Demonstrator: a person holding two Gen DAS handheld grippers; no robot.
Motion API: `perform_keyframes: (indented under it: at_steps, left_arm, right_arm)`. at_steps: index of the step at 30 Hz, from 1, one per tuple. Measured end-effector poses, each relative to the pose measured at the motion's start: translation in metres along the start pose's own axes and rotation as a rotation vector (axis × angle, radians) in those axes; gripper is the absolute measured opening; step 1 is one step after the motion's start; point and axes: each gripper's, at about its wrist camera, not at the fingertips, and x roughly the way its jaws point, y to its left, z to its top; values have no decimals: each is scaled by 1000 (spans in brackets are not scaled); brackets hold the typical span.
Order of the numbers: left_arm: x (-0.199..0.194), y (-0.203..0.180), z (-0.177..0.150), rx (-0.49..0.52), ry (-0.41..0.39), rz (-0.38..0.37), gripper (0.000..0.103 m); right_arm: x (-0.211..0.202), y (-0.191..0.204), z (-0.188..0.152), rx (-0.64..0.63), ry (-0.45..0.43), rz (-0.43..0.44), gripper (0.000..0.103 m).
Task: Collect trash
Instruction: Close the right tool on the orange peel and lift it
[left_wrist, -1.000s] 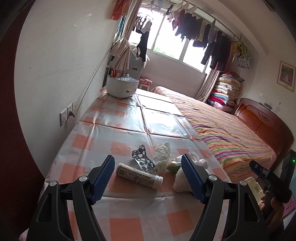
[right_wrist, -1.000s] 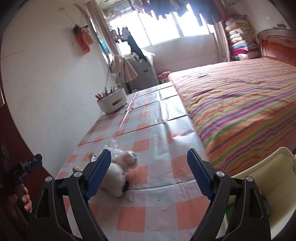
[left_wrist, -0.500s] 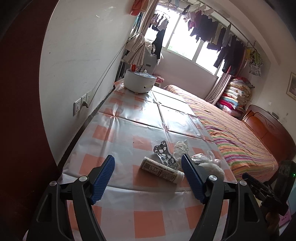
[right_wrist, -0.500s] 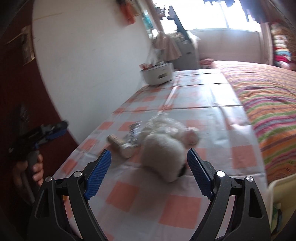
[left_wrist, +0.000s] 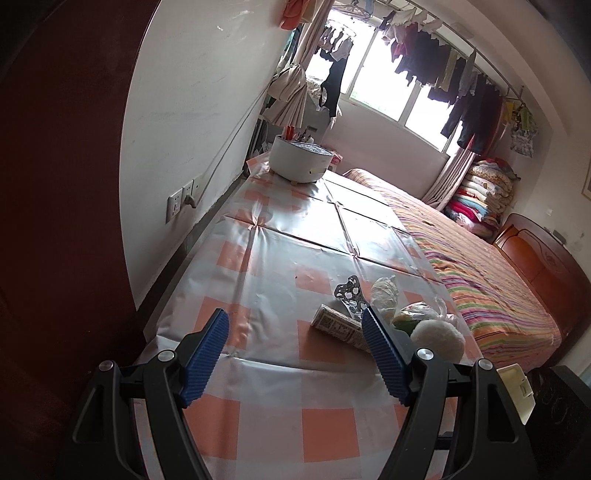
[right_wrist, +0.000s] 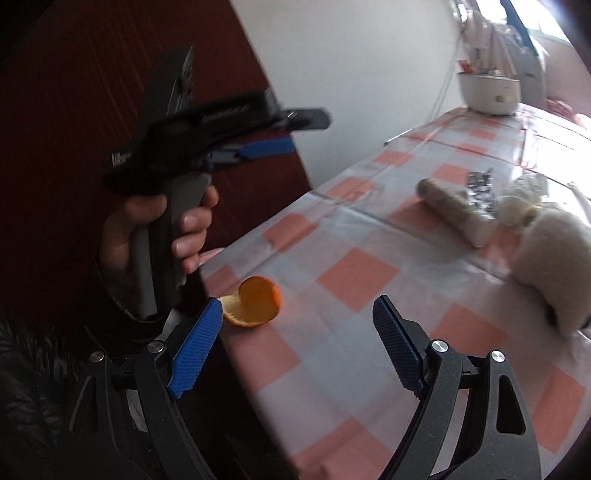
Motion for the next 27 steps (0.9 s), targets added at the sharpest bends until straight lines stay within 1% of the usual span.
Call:
perform_keyframes:
  at_steps: [2, 6, 8, 9, 13, 14, 18, 19, 20, 22, 24, 27]
  left_arm:
    - [0, 1, 0, -1, 8, 2, 72]
    - [-1, 3, 0, -9, 14, -8, 72]
    - [-2, 2, 0, -7, 9, -8, 72]
    - [-2, 2, 0, -7, 9, -8, 72]
    - [-1, 0, 0, -12, 17, -17, 72]
    - [-1, -1, 0, -10, 17, -19, 72]
    - [-2, -3, 0, -8, 14, -23, 72]
    - [-2, -3, 0, -9, 15, -24, 72]
    - [-1, -4, 0, -10, 17, -25, 72]
    - [-1, -4, 0, -11, 18, -24, 72]
    - [0, -5, 1, -9, 20, -26, 72]
    - [1, -6, 1, -12, 22, -27, 72]
  right_arm:
    - [14, 4, 2, -13, 39, 17, 75]
    - [31, -5, 1, -6, 101, 45, 74]
    - [39, -5, 3, -9, 122, 50, 67]
    - [42, -6, 3, -10, 133, 56, 66]
    - [53, -1, 4, -22, 157, 58, 63]
    - [56, -1, 5, -22, 162, 63, 59]
    - [68, 2, 7, -33, 183, 64, 54]
    - [70, 3, 9, -37, 186, 67, 48]
    - [72, 3, 10, -37, 189, 74, 34]
    - [75, 2, 10, -30, 197, 83, 13]
    - [75, 1, 6, -34, 206, 70, 10]
    - [68, -4, 5, -1, 182, 74, 9]
